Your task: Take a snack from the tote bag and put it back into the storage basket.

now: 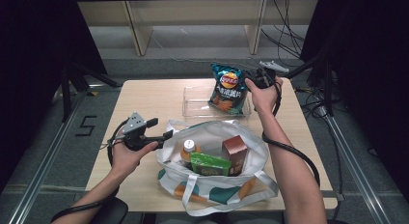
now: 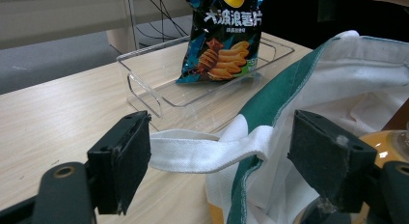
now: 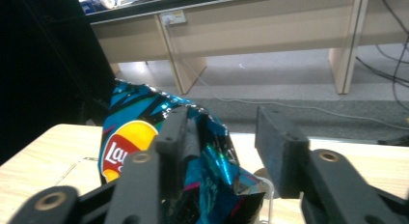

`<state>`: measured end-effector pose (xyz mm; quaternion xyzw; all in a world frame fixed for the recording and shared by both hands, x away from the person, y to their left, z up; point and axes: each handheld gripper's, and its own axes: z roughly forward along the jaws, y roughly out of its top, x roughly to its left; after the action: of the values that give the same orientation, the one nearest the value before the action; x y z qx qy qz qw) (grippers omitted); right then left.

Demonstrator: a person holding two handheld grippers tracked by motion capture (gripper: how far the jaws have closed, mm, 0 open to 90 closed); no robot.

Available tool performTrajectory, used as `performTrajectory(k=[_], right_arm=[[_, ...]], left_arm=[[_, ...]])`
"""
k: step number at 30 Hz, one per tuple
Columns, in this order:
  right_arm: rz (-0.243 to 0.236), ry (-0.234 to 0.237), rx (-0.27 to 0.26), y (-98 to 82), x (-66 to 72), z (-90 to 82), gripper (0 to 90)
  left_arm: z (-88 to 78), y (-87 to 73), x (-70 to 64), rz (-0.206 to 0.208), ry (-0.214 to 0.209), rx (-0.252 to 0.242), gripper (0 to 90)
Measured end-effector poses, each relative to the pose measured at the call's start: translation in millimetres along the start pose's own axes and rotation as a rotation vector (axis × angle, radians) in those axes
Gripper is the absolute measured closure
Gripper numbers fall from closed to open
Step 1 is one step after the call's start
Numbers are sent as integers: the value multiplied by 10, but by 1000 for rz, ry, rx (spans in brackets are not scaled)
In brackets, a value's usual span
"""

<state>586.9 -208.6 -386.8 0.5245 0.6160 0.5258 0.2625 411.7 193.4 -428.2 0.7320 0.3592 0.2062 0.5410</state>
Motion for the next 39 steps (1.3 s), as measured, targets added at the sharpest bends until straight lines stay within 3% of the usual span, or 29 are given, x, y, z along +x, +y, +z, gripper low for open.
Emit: performTrajectory(k=[8,13,20,22,27,31,33,35,36,37,39], right_arm=[[0,23,-13,23,17,-69,366],[-15,17,-17,33,28,-153,314],[-35,21,-13,5,41,-329,313],[-80,39,-20,-17,12,-399,331],[-58,38,15,-39,42,-511,340],[-103,48,-3,-57,23,-614,343],[-68,46,0,-59,57,-682,349],[-96,48,6,-66,54,-736,355],[-61,48,16,-76,85,-774,356],[-108,55,1,-79,58,-789,359],[-90,60,1,-91,87,-854,362]], left_arm=[[0,2,0,1,-1,0,217],[-12,8,-1,5,5,3,217],[-15,11,4,6,8,0,216],[-14,15,-4,8,8,0,216],[-11,15,-7,7,9,0,216],[-12,15,-9,6,8,-2,216],[-11,12,-10,5,8,0,216],[-13,10,-11,6,7,0,216],[-13,10,-10,7,7,-1,216],[-13,10,-10,6,8,-1,216],[-11,9,-12,7,8,2,216]])
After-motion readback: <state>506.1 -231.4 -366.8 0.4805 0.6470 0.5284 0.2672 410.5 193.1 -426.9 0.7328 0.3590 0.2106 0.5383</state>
